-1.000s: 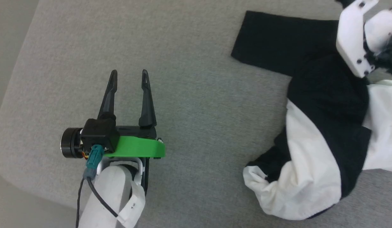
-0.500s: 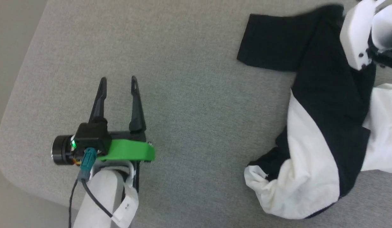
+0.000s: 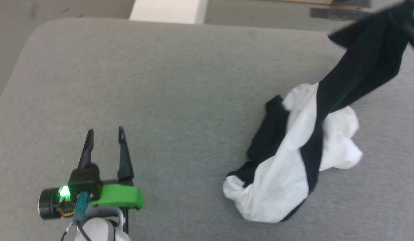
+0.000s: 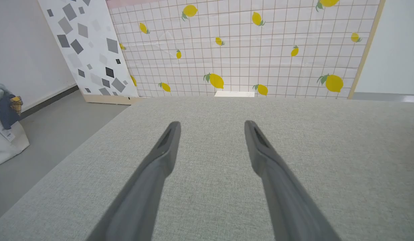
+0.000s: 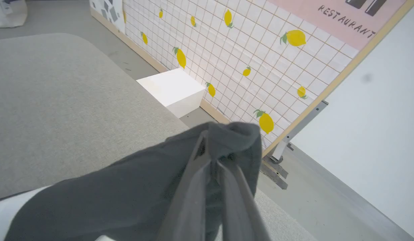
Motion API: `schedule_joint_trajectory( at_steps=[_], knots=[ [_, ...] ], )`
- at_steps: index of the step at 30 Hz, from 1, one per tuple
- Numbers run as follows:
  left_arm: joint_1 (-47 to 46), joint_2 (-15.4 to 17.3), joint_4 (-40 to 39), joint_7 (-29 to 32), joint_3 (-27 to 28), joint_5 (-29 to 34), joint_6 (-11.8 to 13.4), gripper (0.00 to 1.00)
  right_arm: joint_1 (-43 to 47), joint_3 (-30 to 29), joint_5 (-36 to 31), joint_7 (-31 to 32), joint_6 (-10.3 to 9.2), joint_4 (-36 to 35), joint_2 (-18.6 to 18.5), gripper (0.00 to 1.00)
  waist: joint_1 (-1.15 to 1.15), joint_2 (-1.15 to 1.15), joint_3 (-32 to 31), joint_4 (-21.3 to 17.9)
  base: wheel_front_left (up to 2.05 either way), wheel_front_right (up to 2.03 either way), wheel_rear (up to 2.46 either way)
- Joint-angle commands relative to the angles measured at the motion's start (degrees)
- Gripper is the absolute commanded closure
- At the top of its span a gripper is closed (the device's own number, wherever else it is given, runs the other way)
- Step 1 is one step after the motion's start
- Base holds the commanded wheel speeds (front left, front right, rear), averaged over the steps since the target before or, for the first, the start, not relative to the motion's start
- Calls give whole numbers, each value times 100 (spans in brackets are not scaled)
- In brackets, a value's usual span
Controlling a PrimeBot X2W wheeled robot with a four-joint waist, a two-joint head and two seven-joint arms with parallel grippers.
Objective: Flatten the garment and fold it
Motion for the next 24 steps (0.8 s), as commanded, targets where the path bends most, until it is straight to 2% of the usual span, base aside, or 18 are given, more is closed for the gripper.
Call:
schedule_joint_trajectory(
  at_steps=[1, 4, 8, 15, 20, 21, 22, 24],
  knots=[
    [128, 11, 15, -22, 52, 31, -9, 0, 354, -66, -98, -32, -9, -48, -50, 100, 0, 0, -590, -774, 0, 0, 0],
    [240, 11, 25, -22, 108, 52, -26, 0, 1120, -354, -219, -67, -9, 22, -202, 100, 0, 0, -687, -989, 0, 0, 0],
    [292, 8, 29, -22, 138, 81, -48, 0, 2191, -630, -286, 19, -9, 180, -192, 100, 0, 0, -734, -1139, 0, 0, 0],
    [208, -2, 64, -22, 90, 104, -105, 0, 4105, -983, -379, -127, -9, 1072, 447, 100, 0, 0, -650, -1094, 0, 0, 0],
    [162, -5, 152, -22, 38, 129, -144, 0, 4692, -1169, -383, -181, -9, 1604, 890, 100, 0, 0, -673, -998, 0, 0, 0],
    [168, 2, 164, -22, 53, 132, -146, 0, 4711, -1272, -379, -278, -9, 1635, 936, 70, 0, 0, -700, -998, 0, 0, 0],
    [177, 14, 181, -22, 72, 133, -153, 0, 4720, -1421, -391, -422, -9, 1657, 981, 0, 0, 0, -741, -1000, 0, 0, 0],
    [172, 55, 194, -22, 97, 165, -154, 0, 4736, -1749, -372, -728, -9, 1604, 1067, 0, 0, 0, -834, -1006, 0, 0, 0]
  ],
)
